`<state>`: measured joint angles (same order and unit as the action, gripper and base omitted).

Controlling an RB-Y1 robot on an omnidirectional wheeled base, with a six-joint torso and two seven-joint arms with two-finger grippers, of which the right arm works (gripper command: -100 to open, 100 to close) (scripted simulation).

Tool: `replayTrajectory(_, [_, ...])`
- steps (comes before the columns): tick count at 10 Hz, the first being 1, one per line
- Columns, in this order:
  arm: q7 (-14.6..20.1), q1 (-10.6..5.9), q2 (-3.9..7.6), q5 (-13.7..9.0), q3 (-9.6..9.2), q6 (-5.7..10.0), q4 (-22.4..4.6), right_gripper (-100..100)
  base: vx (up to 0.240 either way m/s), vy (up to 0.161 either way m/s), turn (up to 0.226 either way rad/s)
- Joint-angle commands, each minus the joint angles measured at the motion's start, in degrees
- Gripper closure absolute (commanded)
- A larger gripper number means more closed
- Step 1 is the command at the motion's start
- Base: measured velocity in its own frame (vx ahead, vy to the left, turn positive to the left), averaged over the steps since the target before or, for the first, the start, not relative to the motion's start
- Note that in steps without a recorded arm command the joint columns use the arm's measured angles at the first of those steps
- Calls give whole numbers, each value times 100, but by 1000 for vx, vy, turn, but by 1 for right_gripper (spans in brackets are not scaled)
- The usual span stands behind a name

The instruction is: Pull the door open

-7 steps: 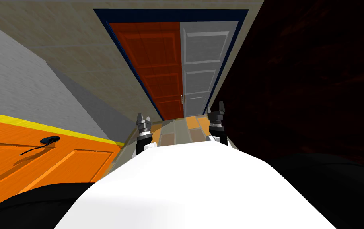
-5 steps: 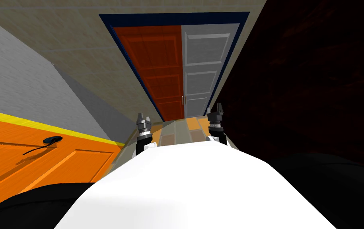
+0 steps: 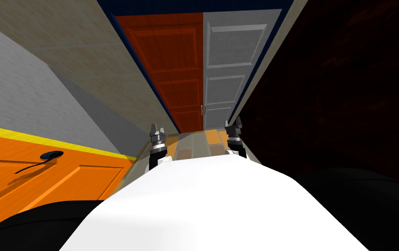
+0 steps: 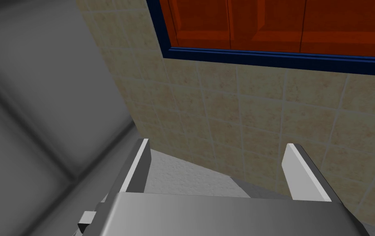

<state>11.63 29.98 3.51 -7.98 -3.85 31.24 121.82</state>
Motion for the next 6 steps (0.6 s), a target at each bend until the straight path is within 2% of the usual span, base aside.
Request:
replayTrajectory(1, [179, -18, 26, -67, -32, 48, -157, -100, 137, -12, 70])
replayTrajectory(6, [738, -50, 147, -311, -89, 217, -652, -100, 120, 1, 59])
